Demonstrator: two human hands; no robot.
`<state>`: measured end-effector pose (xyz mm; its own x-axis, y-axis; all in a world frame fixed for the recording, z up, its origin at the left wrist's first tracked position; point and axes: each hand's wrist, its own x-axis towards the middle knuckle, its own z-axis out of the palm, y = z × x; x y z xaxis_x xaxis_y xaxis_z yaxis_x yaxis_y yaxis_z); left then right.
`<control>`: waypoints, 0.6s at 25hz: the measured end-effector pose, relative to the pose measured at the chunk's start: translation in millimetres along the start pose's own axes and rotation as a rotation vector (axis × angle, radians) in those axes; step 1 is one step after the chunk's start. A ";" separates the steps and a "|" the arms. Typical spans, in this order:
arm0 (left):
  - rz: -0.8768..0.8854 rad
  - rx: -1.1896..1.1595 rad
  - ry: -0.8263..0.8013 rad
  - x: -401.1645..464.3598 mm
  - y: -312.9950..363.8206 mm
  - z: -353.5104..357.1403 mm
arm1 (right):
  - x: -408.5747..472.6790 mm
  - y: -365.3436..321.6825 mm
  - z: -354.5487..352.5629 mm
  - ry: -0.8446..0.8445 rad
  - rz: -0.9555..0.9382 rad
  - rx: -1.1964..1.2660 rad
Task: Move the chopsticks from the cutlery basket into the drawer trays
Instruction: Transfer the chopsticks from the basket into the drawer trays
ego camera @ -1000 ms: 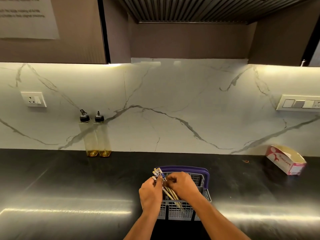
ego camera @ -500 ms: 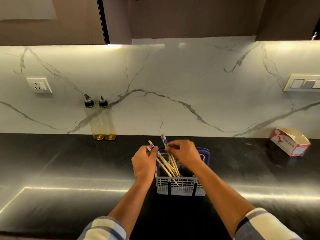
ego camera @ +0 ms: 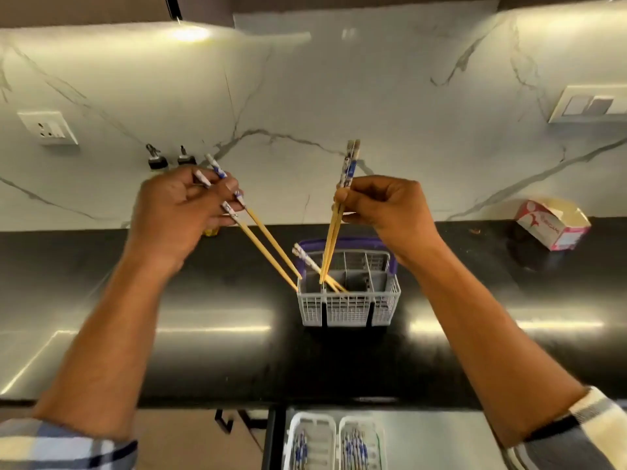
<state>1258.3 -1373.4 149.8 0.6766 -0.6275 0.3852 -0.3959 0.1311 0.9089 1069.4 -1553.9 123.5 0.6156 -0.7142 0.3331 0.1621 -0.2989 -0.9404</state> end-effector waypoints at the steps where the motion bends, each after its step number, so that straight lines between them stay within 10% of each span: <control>1: -0.021 -0.015 -0.068 -11.8 -0.5 -4.2 | -15.4 2.9 -0.2 -0.012 0.045 0.025; 10: -0.551 0.090 -0.535 -164.1 -173.5 21.3 | -196.3 169.4 38.3 -0.065 0.691 -0.049; 15: -0.504 0.384 -0.711 -212.8 -237.8 47.1 | -240.1 234.2 79.2 -0.107 0.771 -0.281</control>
<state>1179.2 -1307.1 -155.9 0.3378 -0.8778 -0.3396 -0.4236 -0.4639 0.7781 1020.7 -1402.3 -182.1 0.5478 -0.7235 -0.4200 -0.5258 0.0928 -0.8456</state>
